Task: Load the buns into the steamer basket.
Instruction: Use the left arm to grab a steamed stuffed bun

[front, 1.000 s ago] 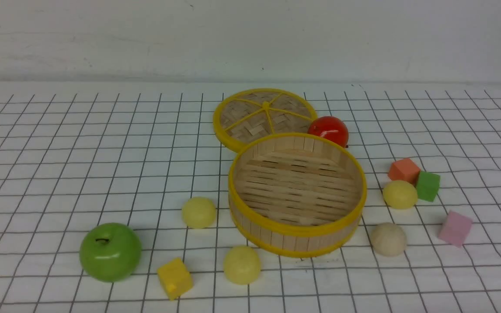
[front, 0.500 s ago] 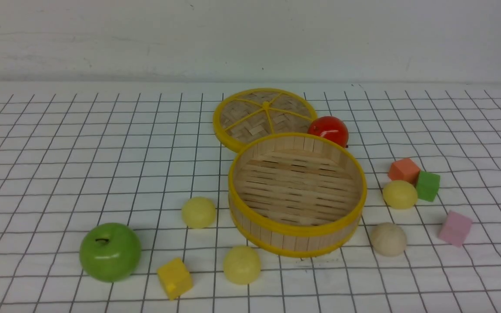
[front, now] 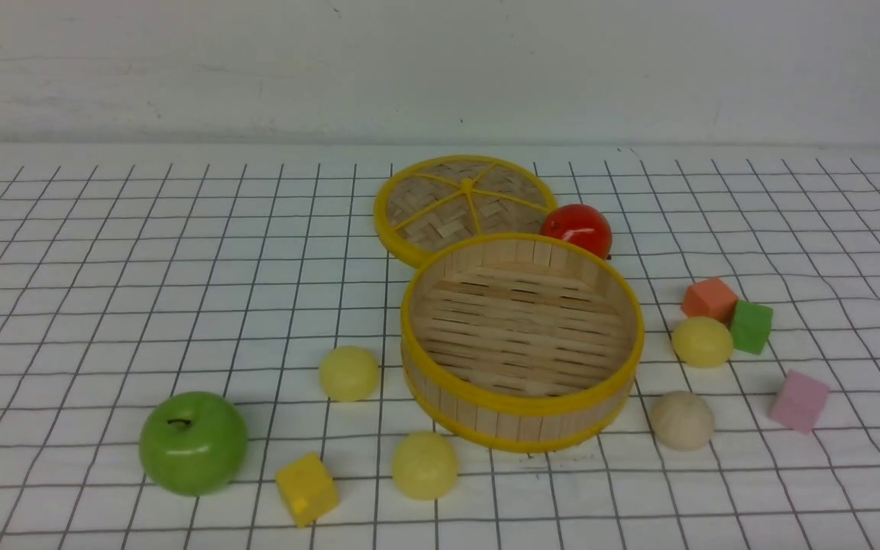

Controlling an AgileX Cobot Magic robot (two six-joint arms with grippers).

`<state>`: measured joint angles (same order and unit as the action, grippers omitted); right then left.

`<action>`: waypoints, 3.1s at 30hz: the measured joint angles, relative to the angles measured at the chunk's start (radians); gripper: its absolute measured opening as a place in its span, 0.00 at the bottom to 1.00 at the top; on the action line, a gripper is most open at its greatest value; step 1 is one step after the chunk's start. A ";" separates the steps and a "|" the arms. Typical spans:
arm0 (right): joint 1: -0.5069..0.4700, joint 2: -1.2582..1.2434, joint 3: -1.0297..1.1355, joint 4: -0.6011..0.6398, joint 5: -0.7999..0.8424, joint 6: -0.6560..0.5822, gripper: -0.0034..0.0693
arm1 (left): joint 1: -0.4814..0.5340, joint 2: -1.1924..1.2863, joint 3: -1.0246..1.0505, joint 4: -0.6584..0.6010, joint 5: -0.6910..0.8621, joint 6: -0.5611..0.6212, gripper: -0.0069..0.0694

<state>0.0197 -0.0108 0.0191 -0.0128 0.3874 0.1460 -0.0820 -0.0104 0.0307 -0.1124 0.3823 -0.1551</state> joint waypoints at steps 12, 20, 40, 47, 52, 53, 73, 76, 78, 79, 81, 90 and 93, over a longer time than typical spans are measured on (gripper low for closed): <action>0.000 0.000 0.000 0.000 -0.001 0.000 0.38 | 0.000 0.000 0.000 -0.567 -0.268 -0.239 0.40; 0.000 0.000 0.000 0.000 -0.001 0.000 0.38 | 0.000 0.000 -0.155 -0.566 -0.097 -0.140 0.13; 0.000 0.000 0.000 0.000 -0.001 0.000 0.38 | -0.147 0.855 -0.745 -0.263 0.570 0.127 0.07; 0.000 0.000 0.000 0.000 -0.001 0.000 0.38 | -0.418 1.139 -0.904 -0.184 0.526 0.098 0.07; 0.000 0.000 0.000 0.000 -0.001 0.000 0.38 | -0.573 1.410 -1.064 -0.100 0.506 0.058 0.07; 0.000 0.000 0.000 0.000 -0.001 0.000 0.38 | -0.575 1.447 -1.086 -0.096 0.501 0.057 0.07; 0.000 0.000 0.000 0.000 -0.001 0.000 0.38 | -0.549 1.872 -1.368 0.039 0.421 0.056 0.61; 0.000 0.000 0.000 0.000 -0.001 0.000 0.38 | -0.548 1.882 -1.368 0.032 0.411 0.066 0.61; 0.000 0.000 0.000 0.000 -0.001 0.000 0.38 | -0.548 1.884 -1.368 0.023 0.398 0.085 0.61; 0.000 0.000 0.000 0.000 -0.001 0.000 0.38 | -0.548 1.886 -1.368 0.023 0.390 0.097 0.61; 0.000 0.000 0.000 0.000 -0.001 0.000 0.38 | -0.548 1.888 -1.368 0.023 0.387 0.102 0.61; 0.000 0.000 0.000 0.000 -0.001 0.000 0.38 | -0.548 1.946 -1.369 0.052 0.347 0.106 0.52; 0.000 0.000 0.000 0.000 -0.001 0.000 0.38 | -0.548 1.946 -1.370 0.058 0.341 0.106 0.46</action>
<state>0.0197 -0.0108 0.0191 -0.0128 0.3864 0.1460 -0.6296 1.9357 -1.3389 -0.0548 0.7231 -0.0492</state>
